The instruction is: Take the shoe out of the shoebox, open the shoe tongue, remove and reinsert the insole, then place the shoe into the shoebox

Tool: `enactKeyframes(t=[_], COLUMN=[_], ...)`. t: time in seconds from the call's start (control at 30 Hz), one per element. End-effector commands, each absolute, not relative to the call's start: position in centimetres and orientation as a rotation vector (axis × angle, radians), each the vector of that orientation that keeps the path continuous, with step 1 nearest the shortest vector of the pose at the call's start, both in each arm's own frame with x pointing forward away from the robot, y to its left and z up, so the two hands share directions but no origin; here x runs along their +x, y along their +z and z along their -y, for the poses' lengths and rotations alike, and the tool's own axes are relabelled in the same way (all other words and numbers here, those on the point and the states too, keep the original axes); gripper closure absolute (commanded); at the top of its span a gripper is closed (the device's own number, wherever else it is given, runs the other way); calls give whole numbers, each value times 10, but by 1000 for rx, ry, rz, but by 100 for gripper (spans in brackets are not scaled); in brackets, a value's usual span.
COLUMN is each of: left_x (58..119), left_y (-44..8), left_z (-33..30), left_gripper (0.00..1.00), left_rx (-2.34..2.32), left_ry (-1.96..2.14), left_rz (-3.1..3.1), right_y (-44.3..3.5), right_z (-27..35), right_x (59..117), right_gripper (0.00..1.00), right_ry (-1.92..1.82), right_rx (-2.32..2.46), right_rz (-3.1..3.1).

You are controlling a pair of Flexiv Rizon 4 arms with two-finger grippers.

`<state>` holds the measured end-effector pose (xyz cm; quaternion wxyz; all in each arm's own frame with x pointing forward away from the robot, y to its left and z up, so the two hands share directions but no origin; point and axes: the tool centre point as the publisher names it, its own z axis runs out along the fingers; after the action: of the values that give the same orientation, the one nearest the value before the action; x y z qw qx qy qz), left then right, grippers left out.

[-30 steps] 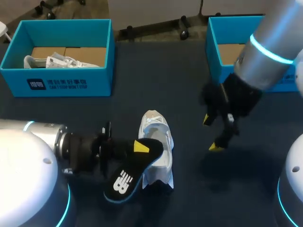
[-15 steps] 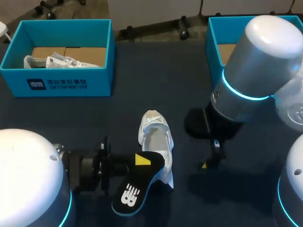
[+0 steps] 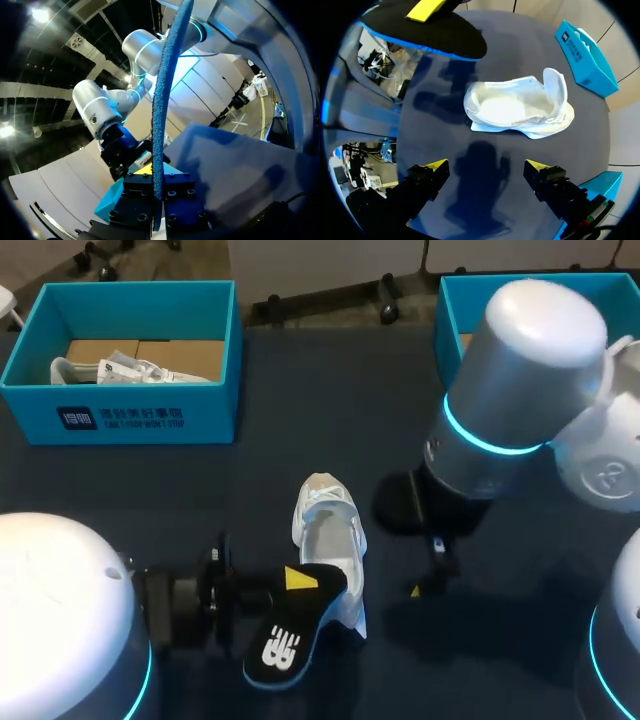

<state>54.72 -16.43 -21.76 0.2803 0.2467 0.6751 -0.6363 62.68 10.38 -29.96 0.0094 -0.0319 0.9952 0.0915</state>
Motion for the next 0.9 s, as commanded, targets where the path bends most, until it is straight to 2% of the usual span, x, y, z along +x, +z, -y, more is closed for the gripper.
enactKeyframes(t=[0.03,0.27,0.9], left_x=[540,547,560], left_y=[-231,-251,-264], left_z=[169,178,184], left_gripper=[100,100,100], left_rx=[654,585,578], left_ry=[-1713,-1678,-1737], left_rz=[-1815,-1887,-1911], right_y=[-327,-343,-358], right_z=[-119,-125,-132], right_x=[633,637,637], right_gripper=[0,0,0], right_ry=[282,309,348], right_rx=[-72,-111,-125], right_rz=[-3114,-3119,-3124])
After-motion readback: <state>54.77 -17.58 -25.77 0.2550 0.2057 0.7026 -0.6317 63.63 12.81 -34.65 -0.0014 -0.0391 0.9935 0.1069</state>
